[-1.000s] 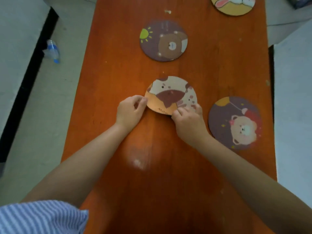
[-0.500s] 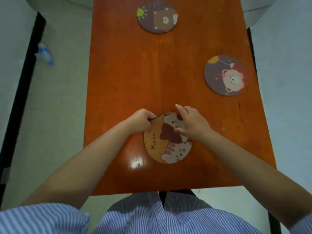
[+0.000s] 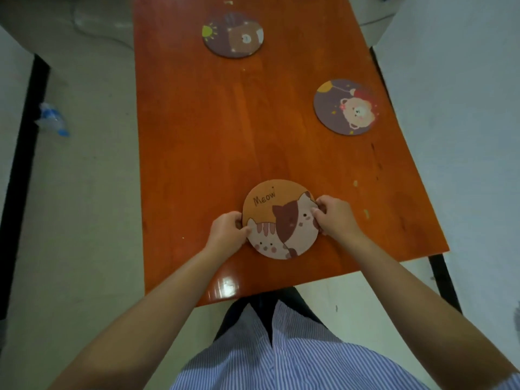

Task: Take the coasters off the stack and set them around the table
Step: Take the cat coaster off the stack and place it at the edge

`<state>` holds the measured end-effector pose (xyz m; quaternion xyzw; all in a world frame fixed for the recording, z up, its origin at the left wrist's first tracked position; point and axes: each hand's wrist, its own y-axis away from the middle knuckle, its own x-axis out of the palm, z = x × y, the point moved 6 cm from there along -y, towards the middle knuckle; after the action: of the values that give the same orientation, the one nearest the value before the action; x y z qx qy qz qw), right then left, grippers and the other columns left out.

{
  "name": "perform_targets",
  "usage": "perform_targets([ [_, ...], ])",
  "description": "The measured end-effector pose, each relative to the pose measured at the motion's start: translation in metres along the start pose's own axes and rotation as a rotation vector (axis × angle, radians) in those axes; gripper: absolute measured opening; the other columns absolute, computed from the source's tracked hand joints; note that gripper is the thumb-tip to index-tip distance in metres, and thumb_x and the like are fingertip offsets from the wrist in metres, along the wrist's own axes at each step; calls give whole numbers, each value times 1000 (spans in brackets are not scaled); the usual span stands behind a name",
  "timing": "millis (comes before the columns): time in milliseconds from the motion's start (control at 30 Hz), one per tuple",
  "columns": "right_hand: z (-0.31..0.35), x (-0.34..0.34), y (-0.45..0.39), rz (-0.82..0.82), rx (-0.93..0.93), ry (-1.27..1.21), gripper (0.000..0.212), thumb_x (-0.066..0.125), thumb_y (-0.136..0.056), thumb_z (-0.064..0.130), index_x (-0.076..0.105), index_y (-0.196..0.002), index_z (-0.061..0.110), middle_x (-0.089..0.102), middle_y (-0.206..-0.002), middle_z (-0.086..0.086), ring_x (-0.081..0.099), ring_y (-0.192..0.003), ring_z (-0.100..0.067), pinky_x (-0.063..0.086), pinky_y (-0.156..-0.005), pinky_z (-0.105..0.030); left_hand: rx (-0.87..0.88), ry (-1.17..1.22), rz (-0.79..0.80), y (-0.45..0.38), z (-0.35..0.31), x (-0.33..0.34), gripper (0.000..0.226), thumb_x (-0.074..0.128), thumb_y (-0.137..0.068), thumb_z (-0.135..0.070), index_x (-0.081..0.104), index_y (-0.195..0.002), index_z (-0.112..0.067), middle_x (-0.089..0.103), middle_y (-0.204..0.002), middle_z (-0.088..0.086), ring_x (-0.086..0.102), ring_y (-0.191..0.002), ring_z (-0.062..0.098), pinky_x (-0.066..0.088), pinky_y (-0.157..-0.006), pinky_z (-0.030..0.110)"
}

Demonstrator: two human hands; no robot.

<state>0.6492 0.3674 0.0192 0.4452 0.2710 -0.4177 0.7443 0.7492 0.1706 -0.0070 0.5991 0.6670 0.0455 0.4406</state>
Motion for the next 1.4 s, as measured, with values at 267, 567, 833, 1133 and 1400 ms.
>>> perform_targets([
  [267, -18, -10, 5, -73, -59, 122, 18, 53, -92, 15, 59, -96, -1, 67, -88, -22, 61, -77, -35, 50, -63, -40, 39, 96, -278, 24, -7, 19, 16, 65, -81, -14, 64, -95, -5, 62, -82, 4, 55, -74, 19, 39, -62, 26],
  [567, -38, 0, 11, -68, 1, 165, 21, 47, -94, 23, 54, -98, 4, 63, -94, -17, 54, -96, -34, 42, -87, -43, 10, 61, -441, 29, -14, 25, 21, 60, -84, -9, 63, -103, 0, 67, -100, 17, 59, -93, 28, 41, -74, 28],
  [833, -25, 6, 12, -186, -76, 219, 23, 49, -93, 26, 53, -105, 6, 63, -97, -15, 56, -93, -32, 40, -89, -42, -28, 61, -537, 30, -8, 19, 22, 55, -86, -6, 61, -106, 1, 65, -104, 18, 57, -98, 29, 41, -79, 29],
  [1133, -3, 12, 26, -287, -215, 260, 31, 53, -87, 9, 51, -118, 3, 57, -115, -19, 49, -113, -39, 32, -102, -53, 61, -289, -535, 33, -2, 9, 28, 53, -88, -25, 59, -110, -8, 57, -110, 13, 49, -103, 28, 44, -79, 36],
  [1400, 130, 76, 25, -246, -635, 127, 19, 59, -81, 3, 66, -98, 1, 66, -106, -20, 58, -108, -38, 40, -99, -58, 122, -509, -531, 27, 51, -70, 26, 49, -89, -20, 63, -105, -6, 60, -121, 14, 50, -113, 31, 44, -89, 40],
])
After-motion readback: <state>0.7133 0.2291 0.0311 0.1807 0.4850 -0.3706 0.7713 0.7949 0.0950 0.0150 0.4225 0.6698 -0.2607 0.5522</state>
